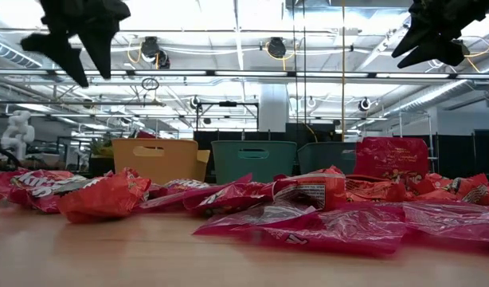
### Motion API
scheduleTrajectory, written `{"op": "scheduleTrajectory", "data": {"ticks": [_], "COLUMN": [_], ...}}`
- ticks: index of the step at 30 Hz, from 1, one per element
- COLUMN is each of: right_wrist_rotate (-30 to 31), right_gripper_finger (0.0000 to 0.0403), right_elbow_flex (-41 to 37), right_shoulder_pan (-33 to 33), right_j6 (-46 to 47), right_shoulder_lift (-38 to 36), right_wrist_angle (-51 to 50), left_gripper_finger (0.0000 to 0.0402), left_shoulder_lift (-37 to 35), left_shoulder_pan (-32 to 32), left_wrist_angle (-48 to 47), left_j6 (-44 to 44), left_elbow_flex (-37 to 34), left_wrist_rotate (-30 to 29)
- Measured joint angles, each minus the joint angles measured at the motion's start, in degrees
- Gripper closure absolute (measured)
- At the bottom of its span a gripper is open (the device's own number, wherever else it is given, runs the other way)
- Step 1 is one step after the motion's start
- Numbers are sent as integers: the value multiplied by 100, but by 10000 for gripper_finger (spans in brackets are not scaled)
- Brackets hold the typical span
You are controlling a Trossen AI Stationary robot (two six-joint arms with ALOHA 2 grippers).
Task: Sort candy
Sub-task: Put the red candy into the top left yellow bin
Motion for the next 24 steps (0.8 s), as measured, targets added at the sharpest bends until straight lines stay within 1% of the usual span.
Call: {"op": "scheduleTrajectory", "data": {"ticks": [4, 8, 11, 15, 24], "right_wrist_rotate": [0, -2, 0, -2, 0], "right_gripper_finger": [243, 243, 243, 243, 243], "right_elbow_flex": [-2, 0, 0, -2, -2], "right_shoulder_pan": [2, 2, 0, 2, 0], "right_j6": [7, -74, -104, -116, -120], "right_shoulder_lift": [0, 0, 0, 0, 2], "right_wrist_angle": [0, 0, 2, 2, 2], "left_gripper_finger": [148, 148, 148, 148, 148], "left_shoulder_lift": [2, 90, 332, 865, 2053], "left_shoulder_pan": [-327, -580, -765, -1003, -1033], "left_wrist_angle": [1098, 1951, 2229, 2270, 2297], "left_j6": [-799, -1797, -2324, -2796, -3326], "left_elbow_flex": [-759, -1305, -1481, -1443, -1416], "left_wrist_rotate": [2, 2, 4, 3, 51]}}
